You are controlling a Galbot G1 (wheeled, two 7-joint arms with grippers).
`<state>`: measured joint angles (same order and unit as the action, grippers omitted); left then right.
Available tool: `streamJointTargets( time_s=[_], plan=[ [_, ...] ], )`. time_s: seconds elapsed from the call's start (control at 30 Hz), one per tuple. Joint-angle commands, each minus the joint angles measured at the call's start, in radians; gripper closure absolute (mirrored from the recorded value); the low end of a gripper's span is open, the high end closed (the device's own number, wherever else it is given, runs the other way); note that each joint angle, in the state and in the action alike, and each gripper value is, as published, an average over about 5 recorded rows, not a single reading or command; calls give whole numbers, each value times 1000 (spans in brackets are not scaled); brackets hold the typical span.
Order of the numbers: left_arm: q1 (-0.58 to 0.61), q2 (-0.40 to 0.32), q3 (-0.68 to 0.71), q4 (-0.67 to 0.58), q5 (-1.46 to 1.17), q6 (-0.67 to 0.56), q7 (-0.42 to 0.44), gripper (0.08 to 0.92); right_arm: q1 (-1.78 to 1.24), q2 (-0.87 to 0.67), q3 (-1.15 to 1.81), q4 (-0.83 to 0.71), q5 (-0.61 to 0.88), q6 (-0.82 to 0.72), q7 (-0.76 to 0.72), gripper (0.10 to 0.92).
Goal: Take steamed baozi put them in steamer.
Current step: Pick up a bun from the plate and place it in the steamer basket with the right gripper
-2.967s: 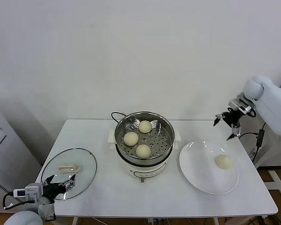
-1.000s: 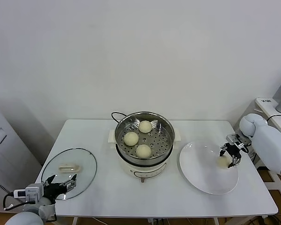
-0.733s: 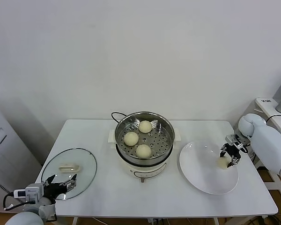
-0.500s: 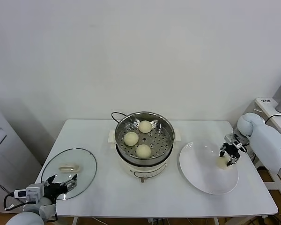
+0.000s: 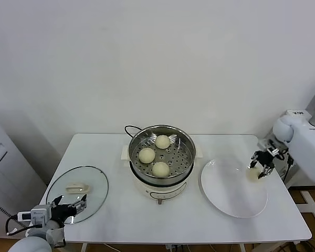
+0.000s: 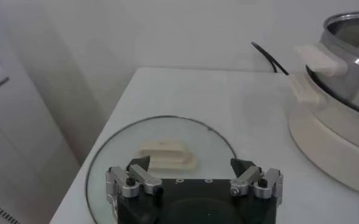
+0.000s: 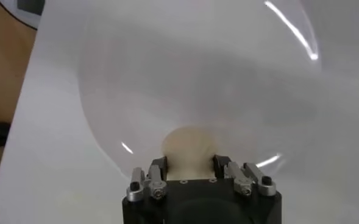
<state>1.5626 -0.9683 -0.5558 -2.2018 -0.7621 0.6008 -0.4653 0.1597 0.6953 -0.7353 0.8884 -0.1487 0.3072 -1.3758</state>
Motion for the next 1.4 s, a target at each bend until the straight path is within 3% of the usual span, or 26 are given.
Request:
streamJointTargets(
  time_s=[0.03, 0.23, 0.67, 1.4],
  plan=[
    [1, 0, 2, -10, 2, 2, -5, 177, 377, -87, -416, 241, 456, -230, 5, 533],
    [3, -1, 5, -17, 2, 7, -13, 177, 514, -22, -573, 325, 609, -353, 46, 532],
    [1, -2, 3, -29, 2, 11, -18, 177, 703, 195, -760, 362, 802, -570, 148, 529],
    [-6, -15, 7, -28, 2, 9, -16, 177, 510, 339, -707, 330, 838, -782, 405, 533]
  ],
)
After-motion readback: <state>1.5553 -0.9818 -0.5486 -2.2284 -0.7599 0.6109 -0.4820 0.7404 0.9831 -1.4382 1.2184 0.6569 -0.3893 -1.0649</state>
